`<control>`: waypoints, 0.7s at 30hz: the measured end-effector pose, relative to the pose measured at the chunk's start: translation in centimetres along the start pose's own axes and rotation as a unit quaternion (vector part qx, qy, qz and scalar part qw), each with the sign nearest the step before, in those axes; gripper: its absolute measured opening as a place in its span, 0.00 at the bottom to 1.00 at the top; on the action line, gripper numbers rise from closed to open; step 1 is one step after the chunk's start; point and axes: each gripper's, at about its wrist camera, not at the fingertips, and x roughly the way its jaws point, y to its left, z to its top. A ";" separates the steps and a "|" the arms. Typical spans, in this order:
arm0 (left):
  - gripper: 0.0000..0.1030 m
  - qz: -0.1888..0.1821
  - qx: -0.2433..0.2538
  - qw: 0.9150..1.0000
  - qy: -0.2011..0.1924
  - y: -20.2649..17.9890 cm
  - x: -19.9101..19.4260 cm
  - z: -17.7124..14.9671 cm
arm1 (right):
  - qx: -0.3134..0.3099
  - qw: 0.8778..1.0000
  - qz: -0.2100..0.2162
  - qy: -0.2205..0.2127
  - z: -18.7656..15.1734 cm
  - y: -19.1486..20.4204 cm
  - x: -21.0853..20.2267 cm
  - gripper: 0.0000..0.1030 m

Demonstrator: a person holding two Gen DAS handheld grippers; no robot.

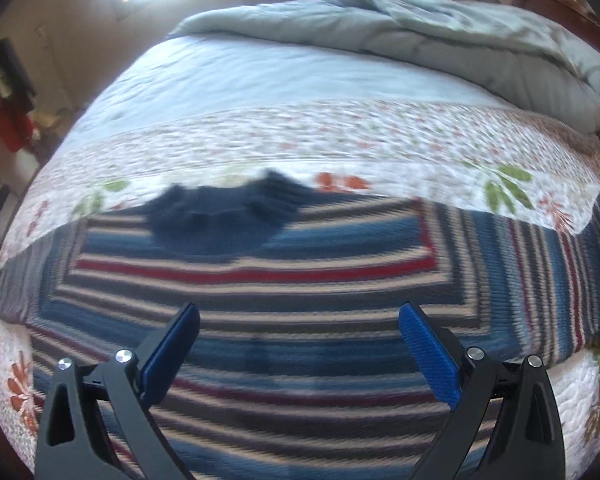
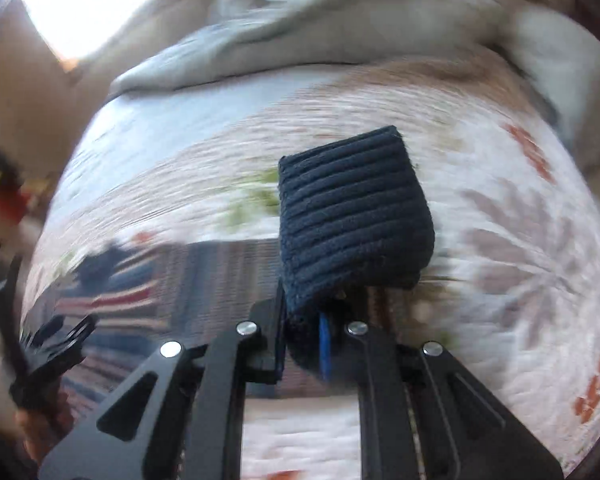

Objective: Fold small clothes
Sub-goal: 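Carry the cuff across the sweater body with the right tool, then open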

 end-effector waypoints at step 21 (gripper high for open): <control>0.97 0.006 -0.053 0.998 0.022 10.6 -0.5 -2.6 | -0.094 0.972 0.169 0.134 -10.4 17.6 5.7 0.57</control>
